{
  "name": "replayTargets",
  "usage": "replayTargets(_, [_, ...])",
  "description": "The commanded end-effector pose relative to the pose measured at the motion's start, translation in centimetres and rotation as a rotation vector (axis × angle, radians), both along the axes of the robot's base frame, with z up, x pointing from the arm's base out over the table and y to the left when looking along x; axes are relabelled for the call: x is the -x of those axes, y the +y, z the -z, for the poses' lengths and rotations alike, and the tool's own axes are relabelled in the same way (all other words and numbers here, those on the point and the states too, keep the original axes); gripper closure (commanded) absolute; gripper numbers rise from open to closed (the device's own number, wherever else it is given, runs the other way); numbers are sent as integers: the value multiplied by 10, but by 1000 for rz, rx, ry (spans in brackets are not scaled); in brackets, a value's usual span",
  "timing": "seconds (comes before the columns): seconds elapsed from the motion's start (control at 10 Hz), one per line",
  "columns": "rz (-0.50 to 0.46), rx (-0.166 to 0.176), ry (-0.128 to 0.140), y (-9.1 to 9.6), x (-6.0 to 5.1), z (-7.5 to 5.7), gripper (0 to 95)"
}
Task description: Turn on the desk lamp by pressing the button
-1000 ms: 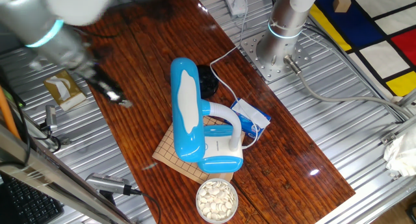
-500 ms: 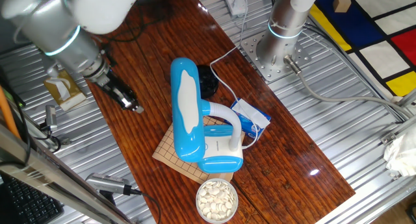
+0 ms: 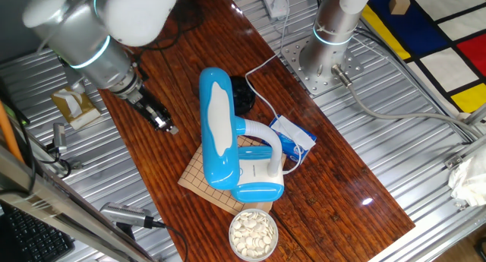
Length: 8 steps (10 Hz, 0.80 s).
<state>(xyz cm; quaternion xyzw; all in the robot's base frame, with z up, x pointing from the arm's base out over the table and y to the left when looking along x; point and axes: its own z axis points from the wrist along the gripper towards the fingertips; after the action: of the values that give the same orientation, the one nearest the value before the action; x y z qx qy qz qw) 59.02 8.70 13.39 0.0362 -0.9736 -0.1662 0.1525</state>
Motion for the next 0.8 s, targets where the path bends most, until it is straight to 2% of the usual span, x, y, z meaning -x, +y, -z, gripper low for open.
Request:
replayTargets(0.1, [2,-13,3,-1,1,-2,950])
replayTargets(0.8, [2,-8,-6,-1,2,-1,950])
